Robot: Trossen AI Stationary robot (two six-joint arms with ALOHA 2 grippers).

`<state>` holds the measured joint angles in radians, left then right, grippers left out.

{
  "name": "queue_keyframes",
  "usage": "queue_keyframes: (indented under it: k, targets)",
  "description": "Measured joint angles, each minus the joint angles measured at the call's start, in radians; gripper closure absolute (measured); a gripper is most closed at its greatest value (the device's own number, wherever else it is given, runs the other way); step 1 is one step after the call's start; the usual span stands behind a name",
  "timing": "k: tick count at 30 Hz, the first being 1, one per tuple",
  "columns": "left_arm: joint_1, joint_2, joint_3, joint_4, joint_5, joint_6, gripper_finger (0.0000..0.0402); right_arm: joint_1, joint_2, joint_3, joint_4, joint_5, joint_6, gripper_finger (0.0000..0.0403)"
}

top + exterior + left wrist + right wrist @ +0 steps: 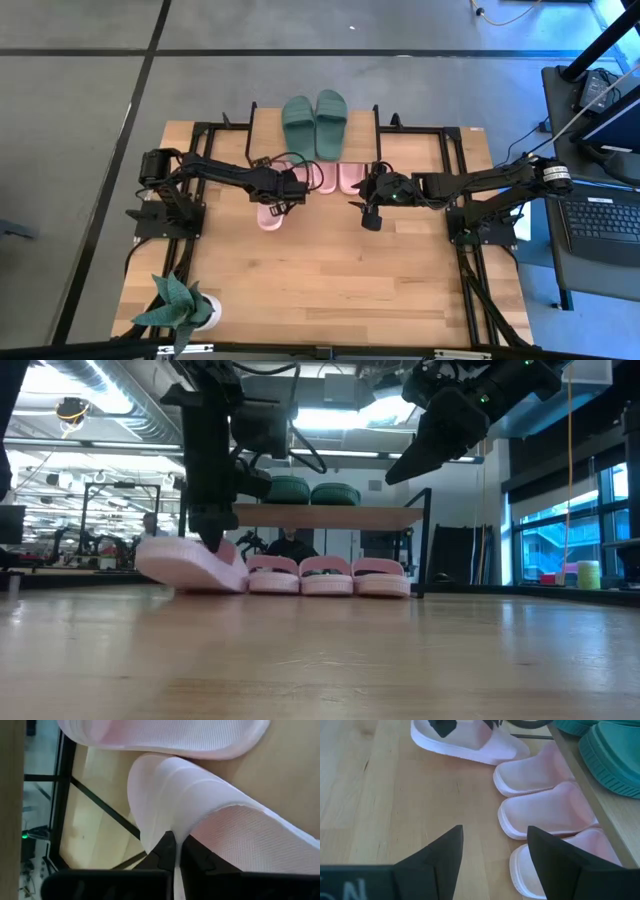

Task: Pick and place slides into the shelf
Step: Put the pink slipper under the shelf

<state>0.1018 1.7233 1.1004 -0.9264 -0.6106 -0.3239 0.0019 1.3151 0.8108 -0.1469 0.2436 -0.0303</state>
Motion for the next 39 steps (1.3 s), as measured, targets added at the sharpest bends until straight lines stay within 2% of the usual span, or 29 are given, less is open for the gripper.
queue_keyframes:
  k: [5, 14, 20, 24, 33, 39]
  targets:
    - [0.031, -0.001, 0.000, 0.006, 0.000, -0.002, 0.0397, 0.000, 0.000, 0.000, 0.000, 0.000, 0.000, 0.0182]
    - [0.036, 0.000, 0.000, 0.018, 0.000, -0.007, 0.0363, 0.000, 0.000, 0.000, -0.001, 0.000, 0.001, 0.0182]
    - [0.036, 0.000, 0.000, 0.022, 0.002, -0.006, 0.0356, 0.000, 0.000, 0.000, -0.001, 0.000, 0.002, 0.0182]
    - [0.036, 0.000, 0.000, 0.020, 0.060, 0.002, 0.0351, 0.000, 0.000, 0.000, -0.001, 0.000, 0.002, 0.0182]
    - [0.036, 0.000, 0.000, 0.012, 0.075, 0.017, 0.0265, 0.000, 0.000, 0.000, -0.001, 0.000, 0.003, 0.0182]
    - [0.036, -0.001, 0.000, 0.006, 0.105, 0.018, 0.0241, 0.000, 0.000, 0.000, -0.001, 0.000, 0.003, 0.0182]
